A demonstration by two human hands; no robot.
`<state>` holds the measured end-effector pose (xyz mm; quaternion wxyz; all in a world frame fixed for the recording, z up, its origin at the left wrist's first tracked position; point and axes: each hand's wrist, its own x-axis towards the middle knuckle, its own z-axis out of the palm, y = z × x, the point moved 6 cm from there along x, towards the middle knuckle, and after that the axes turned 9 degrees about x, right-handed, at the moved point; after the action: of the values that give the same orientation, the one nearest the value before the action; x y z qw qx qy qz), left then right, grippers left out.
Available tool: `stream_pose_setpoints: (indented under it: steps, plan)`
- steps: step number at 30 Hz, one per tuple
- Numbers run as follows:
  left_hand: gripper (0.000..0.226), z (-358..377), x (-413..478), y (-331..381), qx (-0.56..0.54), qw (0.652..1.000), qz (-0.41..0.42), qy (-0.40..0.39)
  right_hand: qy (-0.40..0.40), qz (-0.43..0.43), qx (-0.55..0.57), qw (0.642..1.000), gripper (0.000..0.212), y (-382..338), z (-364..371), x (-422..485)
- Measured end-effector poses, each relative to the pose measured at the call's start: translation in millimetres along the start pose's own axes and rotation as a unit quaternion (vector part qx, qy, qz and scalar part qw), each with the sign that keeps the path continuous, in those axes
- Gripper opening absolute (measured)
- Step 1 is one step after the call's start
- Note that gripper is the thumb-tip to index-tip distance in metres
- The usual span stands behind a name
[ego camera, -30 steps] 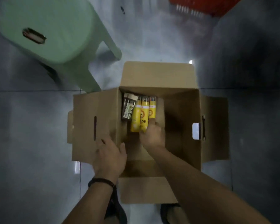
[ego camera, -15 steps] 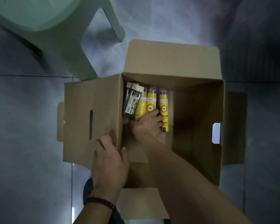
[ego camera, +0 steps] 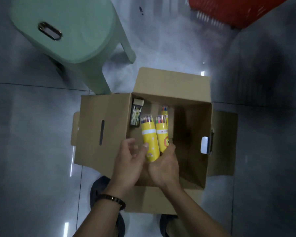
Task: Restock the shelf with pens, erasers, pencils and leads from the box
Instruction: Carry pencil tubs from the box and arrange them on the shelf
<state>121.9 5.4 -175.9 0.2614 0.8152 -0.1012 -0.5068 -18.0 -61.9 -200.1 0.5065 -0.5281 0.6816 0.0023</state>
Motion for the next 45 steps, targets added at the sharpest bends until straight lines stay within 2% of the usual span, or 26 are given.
stream_pose_setpoints:
  steps: [1,3,5,7,11,15,18,21,26,29,32,35,38,42,45]
  plan:
    - [0.038,2.2,-13.5,14.7,-0.054,0.997,-0.016,-0.044,-0.01,-0.017,0.004,1.0,0.074,-13.1,-12.4,-19.2]
    - [0.034,-0.6,-43.4,43.4,-0.12,0.988,-0.019,-0.093,-0.034,-0.044,-0.007,0.998,0.082,-40.4,-36.8,-55.7]
    - [0.032,-12.9,-76.8,66.9,-0.14,0.985,-0.013,-0.099,-0.068,-0.061,-0.009,0.996,0.096,-71.3,-61.2,-91.8]
    - [0.034,-31.4,-111.7,88.6,-0.165,0.981,-0.007,-0.1,-0.109,-0.084,0.011,0.99,0.097,-101.1,-87.3,-124.9]
    - [0.035,-91.2,-191.0,131.7,-0.207,0.975,0.014,-0.084,-0.228,-0.075,0.097,0.966,0.051,-162.7,-133.3,-195.1]
    - [0.032,-170.3,-286.9,171.0,-0.284,0.958,0.017,-0.025,-0.249,-0.107,0.118,0.955,0.021,-245.4,-172.1,-271.1]
    - [0.03,-234.9,-367.1,193.9,-0.346,0.938,0.03,0.011,-0.299,-0.15,0.065,0.94,0.022,-318.9,-188.0,-348.1]
    - [0.029,-300.9,-445.2,199.1,-0.372,0.925,0.058,0.043,-0.357,-0.182,0.064,0.914,0.019,-380.3,-193.5,-431.2]
    - [0.036,-402.9,-574.8,182.8,-0.435,0.888,0.12,0.083,-0.454,-0.266,0.043,0.849,0.001,-463.8,-167.1,-567.6]
    - [0.042,-460.7,-643.0,166.4,-0.46,0.861,0.155,0.151,-0.493,-0.305,0.025,0.814,0.011,-496.0,-130.0,-642.8]
    - [0.036,-517.2,-699.2,137.2,-0.485,0.83,0.192,0.199,-0.54,-0.326,0.03,0.775,0.019,-517.1,-84.1,-722.2]
    - [0.036,-570.2,-743.1,103.0,-0.507,0.801,0.222,0.227,-0.566,-0.328,0.058,0.754,0.025,-531.0,-35.8,-791.6]
    - [0.037,-624.3,-777.2,55.7,-0.506,0.783,0.22,0.286,-0.583,-0.331,0.077,0.738,0.022,-542.0,9.3,-855.5]
    - [0.055,-691.8,-818.0,10.0,-0.483,0.766,0.247,0.345,-0.589,-0.356,0.093,0.72,0.017,-556.7,55.3,-921.7]
    - [0.057,-735.8,-845.8,-8.4,-0.472,0.742,0.268,0.393,-0.606,-0.362,0.107,0.7,0.017,-570.0,84.9,-963.9]
